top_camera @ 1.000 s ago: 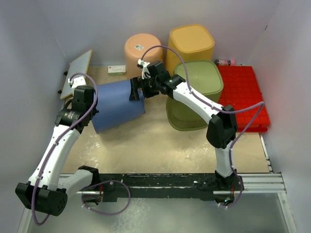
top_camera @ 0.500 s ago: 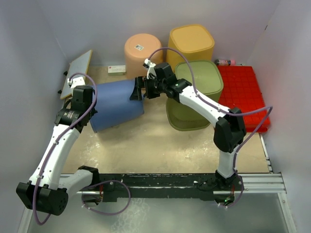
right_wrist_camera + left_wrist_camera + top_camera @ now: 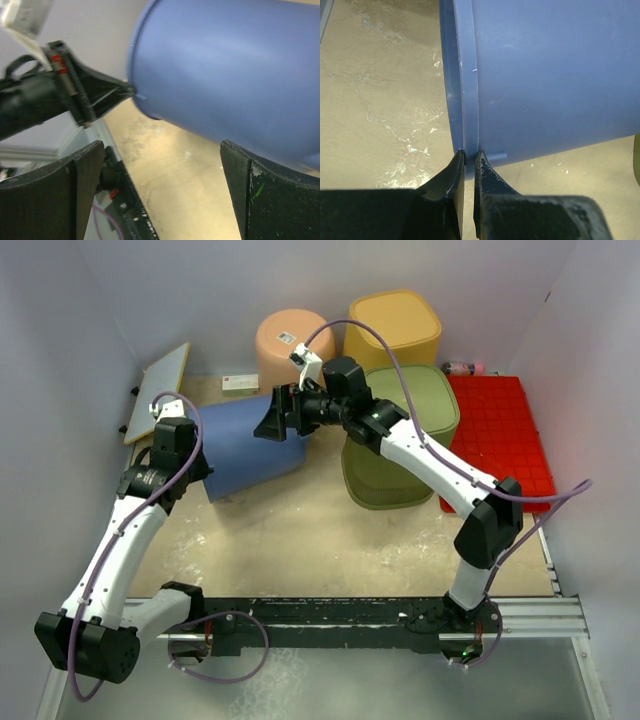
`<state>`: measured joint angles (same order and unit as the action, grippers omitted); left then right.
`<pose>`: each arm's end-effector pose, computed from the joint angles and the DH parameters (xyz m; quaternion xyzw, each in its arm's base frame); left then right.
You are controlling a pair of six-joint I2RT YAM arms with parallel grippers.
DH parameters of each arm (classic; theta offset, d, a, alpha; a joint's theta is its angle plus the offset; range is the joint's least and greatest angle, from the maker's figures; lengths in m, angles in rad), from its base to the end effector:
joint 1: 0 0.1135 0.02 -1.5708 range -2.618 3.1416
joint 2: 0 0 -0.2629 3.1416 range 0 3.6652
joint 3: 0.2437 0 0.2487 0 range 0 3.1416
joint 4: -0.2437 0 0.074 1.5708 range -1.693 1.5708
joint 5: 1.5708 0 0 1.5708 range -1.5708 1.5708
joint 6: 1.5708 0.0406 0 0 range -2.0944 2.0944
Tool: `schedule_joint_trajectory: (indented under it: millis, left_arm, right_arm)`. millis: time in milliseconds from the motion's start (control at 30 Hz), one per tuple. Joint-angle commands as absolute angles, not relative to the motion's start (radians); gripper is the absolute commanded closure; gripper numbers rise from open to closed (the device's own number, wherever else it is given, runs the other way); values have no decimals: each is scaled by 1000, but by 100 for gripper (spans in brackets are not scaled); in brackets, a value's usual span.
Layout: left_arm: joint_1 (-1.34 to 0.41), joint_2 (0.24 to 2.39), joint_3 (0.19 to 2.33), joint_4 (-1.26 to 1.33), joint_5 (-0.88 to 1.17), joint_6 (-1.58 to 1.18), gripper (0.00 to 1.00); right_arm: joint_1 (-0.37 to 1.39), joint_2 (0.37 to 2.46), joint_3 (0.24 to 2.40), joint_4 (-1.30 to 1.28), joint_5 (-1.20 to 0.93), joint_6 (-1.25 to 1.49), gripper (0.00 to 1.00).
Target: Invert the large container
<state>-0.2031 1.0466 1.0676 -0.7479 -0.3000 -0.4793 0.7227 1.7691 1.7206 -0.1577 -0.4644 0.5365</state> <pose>0.2108 -0.0312 0.3312 -0.1848 0.8850 -0.0070 0.4272 0.3058 0.2939 0.3969 -0.2147 0.7385 0.5057 0.3908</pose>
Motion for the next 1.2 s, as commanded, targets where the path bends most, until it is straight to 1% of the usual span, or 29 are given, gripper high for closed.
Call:
schedule_joint_trajectory:
  millis: [0,100,133,267,300,333,433,600,733,867,1033,1133,1167]
  left_arm:
    - [-204,1021,1076,-774,-299,-508,100]
    - [-204,1013,1094,-784,-308,-503,100]
    - [-204,1010,1104,-789,-316,-504,95]
    - [-204,1005,1141,-795,-342,-499,57]
    - [-203,1006,1152,-795,-347,-494,50]
    - [-204,1006,1160,-793,-352,-486,46]
    - [-204,1013,1187,-781,-378,-470,39]
    - [-204,1033,1180,-717,-435,-448,31]
    - [-204,1057,1155,-645,-482,-447,28]
    - [-203,1091,1133,-586,-447,-424,28]
    - [-203,1080,1108,-558,-451,-458,39]
    - [-203,1086,1090,-561,-456,-478,50]
    - [-202,1088,1081,-554,-449,-484,55]
  right_arm:
    - [715,1816,1825,-332,-255,425,0]
    - [715,1844,1858,-388,-177,387,0]
    - [715,1849,1860,-393,-170,382,0]
    - [714,1846,1848,-387,-166,377,0]
    - [715,1843,1844,-385,-164,375,0]
    - [714,1842,1841,-384,-159,373,0]
    - [711,1837,1834,-382,-154,372,0]
    - [710,1834,1822,-380,-152,371,0]
    - [709,1830,1816,-376,-153,371,0]
    - [707,1826,1808,-372,-157,371,0]
    - [704,1815,1788,-368,-158,368,0]
    - [701,1809,1777,-357,-163,367,0]
    - [700,1807,1773,-354,-165,368,0]
